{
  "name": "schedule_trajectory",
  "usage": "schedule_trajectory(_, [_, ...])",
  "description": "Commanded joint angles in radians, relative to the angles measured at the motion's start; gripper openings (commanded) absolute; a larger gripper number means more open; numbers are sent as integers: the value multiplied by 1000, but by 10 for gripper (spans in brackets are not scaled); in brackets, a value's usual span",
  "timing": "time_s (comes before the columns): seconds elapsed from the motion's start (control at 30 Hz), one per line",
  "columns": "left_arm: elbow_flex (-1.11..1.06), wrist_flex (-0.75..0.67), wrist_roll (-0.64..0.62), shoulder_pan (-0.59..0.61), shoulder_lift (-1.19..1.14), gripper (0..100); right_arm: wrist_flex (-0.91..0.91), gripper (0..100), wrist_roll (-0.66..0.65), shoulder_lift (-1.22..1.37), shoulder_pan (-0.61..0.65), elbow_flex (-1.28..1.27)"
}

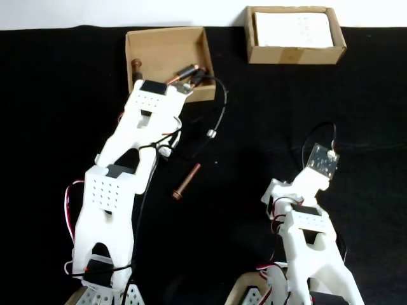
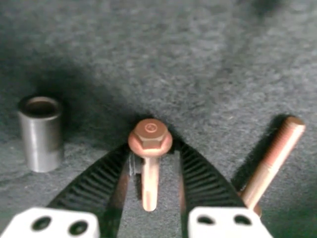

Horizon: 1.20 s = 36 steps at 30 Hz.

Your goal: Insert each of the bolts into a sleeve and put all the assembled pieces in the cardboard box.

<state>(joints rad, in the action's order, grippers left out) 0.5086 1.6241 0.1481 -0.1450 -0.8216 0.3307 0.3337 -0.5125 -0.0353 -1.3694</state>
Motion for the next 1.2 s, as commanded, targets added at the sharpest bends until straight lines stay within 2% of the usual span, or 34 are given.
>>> schedule_trajectory(0.0, [12,-2,8,-30,-27,11,8,6,3,-4,-18,-16])
schedule_trajectory(0.23, [13,-6,9,-41,33,8,8,6,3,-4,-18,-12])
schedule_trajectory(0.43, [4,-6,9,-47,269,8,10,6,3,-28,-18,-12])
schedule_trajectory(0.57, [2,-5,9,-41,432,8,150,6,3,-199,-18,-5])
schedule_trajectory(0.77, [-139,-18,11,-62,680,8,395,6,-2,-671,-13,-5])
schedule_trajectory(0.9, [-392,-152,11,-73,923,8,495,6,-2,-1020,-8,-5])
schedule_trajectory(1.03, [-722,-381,9,-74,1247,8,590,6,-3,-1311,76,-5])
schedule_trajectory(1.17, [-1021,-620,6,-73,1567,8,642,6,-3,-1297,208,35])
